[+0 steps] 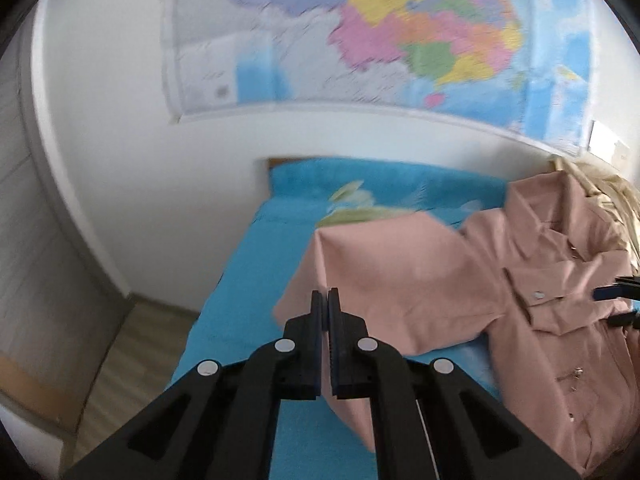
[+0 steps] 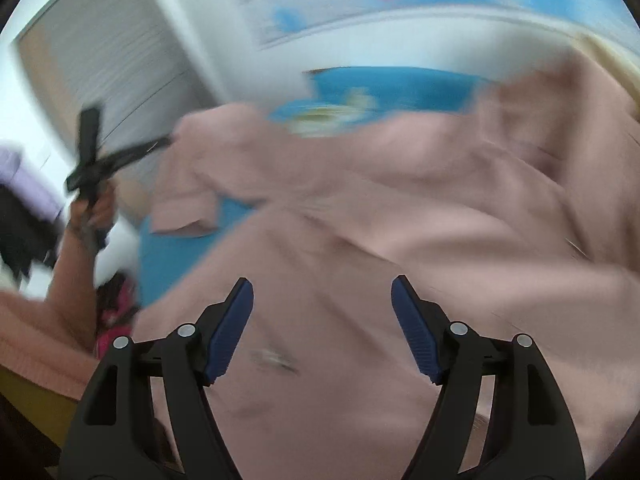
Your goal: Fold large clothes
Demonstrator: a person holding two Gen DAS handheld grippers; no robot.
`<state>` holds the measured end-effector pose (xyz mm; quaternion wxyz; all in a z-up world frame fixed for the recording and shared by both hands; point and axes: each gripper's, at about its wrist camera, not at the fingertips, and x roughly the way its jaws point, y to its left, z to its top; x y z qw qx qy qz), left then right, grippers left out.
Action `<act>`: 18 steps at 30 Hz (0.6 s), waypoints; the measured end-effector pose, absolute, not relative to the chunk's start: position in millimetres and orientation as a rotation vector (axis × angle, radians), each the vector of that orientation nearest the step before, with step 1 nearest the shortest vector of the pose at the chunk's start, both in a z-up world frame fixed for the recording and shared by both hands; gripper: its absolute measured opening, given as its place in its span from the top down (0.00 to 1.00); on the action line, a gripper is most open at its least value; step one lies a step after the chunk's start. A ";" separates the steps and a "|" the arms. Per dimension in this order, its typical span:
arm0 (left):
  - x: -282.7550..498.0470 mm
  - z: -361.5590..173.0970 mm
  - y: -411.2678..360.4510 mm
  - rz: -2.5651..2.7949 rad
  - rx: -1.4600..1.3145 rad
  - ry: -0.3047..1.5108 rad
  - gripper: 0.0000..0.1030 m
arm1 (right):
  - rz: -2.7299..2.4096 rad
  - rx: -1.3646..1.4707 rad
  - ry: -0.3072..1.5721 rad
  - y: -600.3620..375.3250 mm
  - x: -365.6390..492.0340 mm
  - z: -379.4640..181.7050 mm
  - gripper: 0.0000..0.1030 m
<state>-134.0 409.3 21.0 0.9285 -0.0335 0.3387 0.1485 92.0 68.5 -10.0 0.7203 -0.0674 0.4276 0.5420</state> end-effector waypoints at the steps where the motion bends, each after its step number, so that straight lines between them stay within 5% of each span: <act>1: -132.5 23.7 405.1 0.281 -0.067 0.690 0.97 | 1.237 -0.188 0.922 83.3 83.8 -7.7 0.25; 7: -122.5 13.2 391.0 0.240 -0.078 0.718 0.97 | 1.485 -0.504 0.795 210.5 9.6 -19.4 0.14; 18: -143.5 -6.6 413.9 0.271 -0.175 0.733 0.97 | 1.496 -0.871 0.580 306.2 -53.8 -58.5 0.17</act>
